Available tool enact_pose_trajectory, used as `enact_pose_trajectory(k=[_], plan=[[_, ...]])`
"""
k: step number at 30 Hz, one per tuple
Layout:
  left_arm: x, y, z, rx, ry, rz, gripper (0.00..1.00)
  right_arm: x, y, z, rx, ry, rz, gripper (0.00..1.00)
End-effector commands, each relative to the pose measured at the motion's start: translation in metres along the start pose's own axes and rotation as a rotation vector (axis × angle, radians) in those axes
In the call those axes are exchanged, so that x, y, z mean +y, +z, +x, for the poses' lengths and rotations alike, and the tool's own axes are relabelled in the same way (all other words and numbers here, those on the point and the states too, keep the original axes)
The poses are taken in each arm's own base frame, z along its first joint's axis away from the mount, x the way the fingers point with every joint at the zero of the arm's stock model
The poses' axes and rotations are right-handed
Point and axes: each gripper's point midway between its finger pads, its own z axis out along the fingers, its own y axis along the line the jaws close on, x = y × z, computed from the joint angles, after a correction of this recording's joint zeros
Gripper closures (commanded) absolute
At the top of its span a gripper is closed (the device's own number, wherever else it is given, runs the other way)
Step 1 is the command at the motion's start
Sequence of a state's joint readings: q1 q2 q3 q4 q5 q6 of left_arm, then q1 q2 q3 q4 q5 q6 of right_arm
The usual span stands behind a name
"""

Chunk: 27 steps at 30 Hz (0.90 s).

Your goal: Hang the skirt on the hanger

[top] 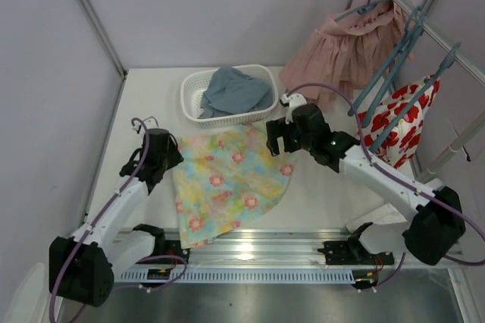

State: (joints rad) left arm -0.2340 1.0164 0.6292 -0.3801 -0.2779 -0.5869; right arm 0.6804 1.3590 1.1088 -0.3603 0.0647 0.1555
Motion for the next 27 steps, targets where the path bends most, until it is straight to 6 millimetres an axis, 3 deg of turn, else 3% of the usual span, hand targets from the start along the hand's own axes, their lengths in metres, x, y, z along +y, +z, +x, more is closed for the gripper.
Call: enact_pose_trajectory(k=[1,4,10,13,18,23,27], plan=[[0.001,-0.017,-0.021,-0.062,-0.024,0.01,0.48,-0.015,-0.012,0.038,0.044,0.119,0.057,0.03],[0.001,-0.023,-0.011,-0.052,-0.061,0.043,0.18,-0.028,-0.017,0.08,0.102,0.231,0.121,0.03],[0.001,-0.018,0.023,0.031,-0.074,0.091,0.12,-0.038,-0.023,0.132,0.142,0.41,0.17,0.03],[-0.011,-0.019,0.033,0.063,-0.066,0.157,0.17,-0.039,-0.02,0.131,0.1,0.441,0.168,0.07],[-0.022,-0.016,0.057,0.113,-0.036,0.18,0.26,-0.019,-0.007,0.102,-0.006,0.417,0.049,0.16],[-0.049,-0.02,0.074,0.128,0.014,0.239,0.47,-0.019,0.012,0.097,-0.008,0.386,0.072,0.5],[-0.048,-0.009,0.087,0.17,0.022,0.202,0.62,-0.015,0.017,0.087,0.005,0.379,0.077,0.83]])
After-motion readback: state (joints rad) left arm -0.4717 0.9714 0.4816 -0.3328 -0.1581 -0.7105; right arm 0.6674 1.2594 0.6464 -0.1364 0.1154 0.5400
